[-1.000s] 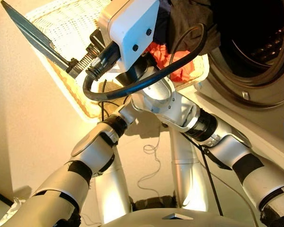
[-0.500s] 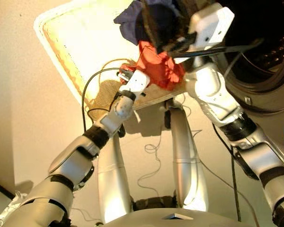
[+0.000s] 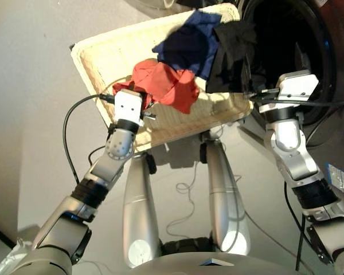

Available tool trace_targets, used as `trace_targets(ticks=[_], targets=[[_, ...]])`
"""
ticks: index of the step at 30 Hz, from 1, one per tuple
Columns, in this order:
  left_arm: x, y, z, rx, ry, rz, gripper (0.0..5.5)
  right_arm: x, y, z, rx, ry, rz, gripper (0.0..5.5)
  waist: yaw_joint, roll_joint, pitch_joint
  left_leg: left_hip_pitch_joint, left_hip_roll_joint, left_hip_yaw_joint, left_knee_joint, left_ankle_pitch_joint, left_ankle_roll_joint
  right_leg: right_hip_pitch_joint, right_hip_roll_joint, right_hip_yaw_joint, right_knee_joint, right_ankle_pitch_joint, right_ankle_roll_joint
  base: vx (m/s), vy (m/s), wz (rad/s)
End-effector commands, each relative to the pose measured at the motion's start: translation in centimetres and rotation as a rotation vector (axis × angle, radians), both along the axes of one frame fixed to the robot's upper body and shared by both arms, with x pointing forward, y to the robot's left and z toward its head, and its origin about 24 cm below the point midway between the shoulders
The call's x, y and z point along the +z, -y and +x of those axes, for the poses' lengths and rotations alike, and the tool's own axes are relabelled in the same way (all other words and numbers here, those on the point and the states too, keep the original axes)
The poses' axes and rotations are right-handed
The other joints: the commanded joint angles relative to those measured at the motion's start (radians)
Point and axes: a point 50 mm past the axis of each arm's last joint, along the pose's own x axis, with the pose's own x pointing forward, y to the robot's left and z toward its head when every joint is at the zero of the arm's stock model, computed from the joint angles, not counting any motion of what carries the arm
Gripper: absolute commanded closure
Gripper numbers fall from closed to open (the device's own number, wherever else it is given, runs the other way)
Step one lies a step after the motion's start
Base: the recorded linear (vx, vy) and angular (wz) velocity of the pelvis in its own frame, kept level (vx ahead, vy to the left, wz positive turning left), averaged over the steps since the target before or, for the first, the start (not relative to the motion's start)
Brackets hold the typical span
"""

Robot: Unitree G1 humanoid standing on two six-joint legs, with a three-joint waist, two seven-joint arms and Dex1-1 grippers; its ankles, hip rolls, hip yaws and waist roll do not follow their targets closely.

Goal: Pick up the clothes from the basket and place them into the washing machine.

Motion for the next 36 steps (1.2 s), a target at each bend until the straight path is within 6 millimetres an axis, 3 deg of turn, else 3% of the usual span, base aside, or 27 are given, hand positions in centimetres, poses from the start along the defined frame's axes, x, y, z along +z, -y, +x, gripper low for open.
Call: trace_targets(ticks=[1, 7, 9, 12, 17, 23, 30, 36], targets=[[4.4, 0.6, -2.1, -0.120, 0.245, -0.069, 5.50, 1.6, -0.3, -1.3, 0.112, 0.082, 0.021, 0.00, 0.008, -0.005, -0.011, 0.060, -0.049, 0.002, 0.018, -0.033, 0.009, 0.113, -0.016, -0.019, -0.248, 0.188, 0.080, 0.095, 0.002, 0.066], [5.1, 0.6, -4.4, -0.281, 0.280, 0.019, 5.50, 1.1, -0.6, -1.4, 0.360, -0.075, -0.236, 0.00, 0.043, -0.015, -0.011, 0.204, -0.064, -0.011, -0.050, -0.014, 0.012, 0.264, -0.034, -0.041, -0.317, 0.200, 0.086, 0.071, -0.021, 0.082], [5.5, 0.6, -5.1, -0.341, 0.283, 0.048, 5.50, 1.6, -1.2, -1.0, 0.432, -0.124, -0.408, 0.00, 0.056, -0.014, -0.011, 0.224, -0.063, -0.016, -0.051, -0.015, 0.013, 0.285, -0.035, -0.043, -0.319, 0.195, 0.085, 0.000, 0.000, 0.000], [6.3, 1.2, -5.7, -0.434, 0.302, 0.070, 5.50, 2.7, -2.5, 0.0, 0.494, -0.146, -0.533, 0.00, 0.072, -0.005, -0.011, 0.232, -0.066, -0.022, -0.044, -0.017, 0.013, 0.297, -0.041, -0.048, -0.316, 0.192, 0.083, 0.000, 0.000, 0.000], [6.4, 2.6, -6.2, -0.546, 0.285, 0.021, 5.50, 3.0, -5.4, 1.7, 0.608, -0.223, -0.564, 0.00, 0.096, 0.021, -0.011, 0.226, -0.069, -0.019, -0.045, -0.011, 0.014, 0.285, -0.044, -0.046, -0.312, 0.190, 0.080, 0.000, 0.000, 0.000], [6.1, 4.2, -6.4, -0.643, 0.247, -0.014, 5.50, 3.4, -6.9, 4.8, 0.509, -0.225, -0.600, 0.00, 0.115, 0.057, -0.011, 0.211, -0.071, -0.022, -0.051, -0.003, 0.014, 0.266, -0.046, -0.046, -0.310, 0.191, 0.077, 0.000, 0.000, 0.000], [5.9, 5.2, -6.3, -0.675, 0.232, -0.021, 5.50, 5.3, -9.2, 5.9, 0.490, -0.161, -0.645, 0.00, 0.125, 0.077, -0.011, 0.178, -0.072, -0.024, -0.044, 0.005, 0.014, 0.233, -0.044, -0.040, -0.301, 0.194, 0.075, 0.000, 0.000, 0.000], [6.1, 5.6, -6.2, -0.685, 0.237, -0.036, 5.50, 4.8, -10.5, 6.4, 0.501, -0.180, -0.632, 0.00, 0.131, 0.089, -0.011, 0.155, -0.074, -0.029, -0.042, 0.010, 0.014, 0.212, -0.045, -0.038, -0.298, 0.198, 0.072, 0.000, 0.000, 0.000]])
